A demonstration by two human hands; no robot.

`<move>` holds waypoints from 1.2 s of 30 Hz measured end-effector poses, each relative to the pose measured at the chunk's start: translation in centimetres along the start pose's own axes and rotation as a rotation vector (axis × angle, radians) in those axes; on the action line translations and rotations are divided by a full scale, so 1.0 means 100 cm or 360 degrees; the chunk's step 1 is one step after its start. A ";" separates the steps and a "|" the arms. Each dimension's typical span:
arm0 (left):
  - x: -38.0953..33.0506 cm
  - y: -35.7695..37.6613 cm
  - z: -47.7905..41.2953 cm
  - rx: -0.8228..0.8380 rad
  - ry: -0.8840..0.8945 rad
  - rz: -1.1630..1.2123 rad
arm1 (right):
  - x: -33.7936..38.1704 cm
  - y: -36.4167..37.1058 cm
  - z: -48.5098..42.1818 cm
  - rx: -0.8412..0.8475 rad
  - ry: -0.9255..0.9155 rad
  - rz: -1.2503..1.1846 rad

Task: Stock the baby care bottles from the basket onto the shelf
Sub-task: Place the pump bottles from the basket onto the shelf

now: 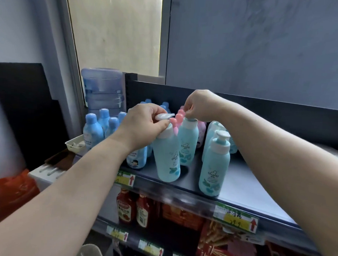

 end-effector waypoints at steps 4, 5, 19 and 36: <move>-0.002 0.020 -0.012 0.0075 0.0020 -0.0047 | -0.011 0.010 -0.007 0.0083 0.0023 0.0038; -0.002 0.025 -0.016 0.0094 0.0032 -0.0062 | -0.014 0.011 -0.008 0.0083 0.0030 0.0043; 0.004 0.094 -0.058 0.0481 0.0145 -0.0225 | -0.045 0.014 -0.020 0.0376 0.0096 -0.0025; 0.008 0.087 -0.048 0.0506 -0.0077 -0.0019 | -0.032 -0.009 0.005 0.0074 0.0008 -0.0092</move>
Point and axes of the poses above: each hand's wrist, its own z-axis away from the middle knuckle, its own y-axis out of the palm, x = y × z, the point moved 5 cm from there along -z, towards the middle knuckle, and after that the axes turned 1 degree about -x, right-handed, at the moved point
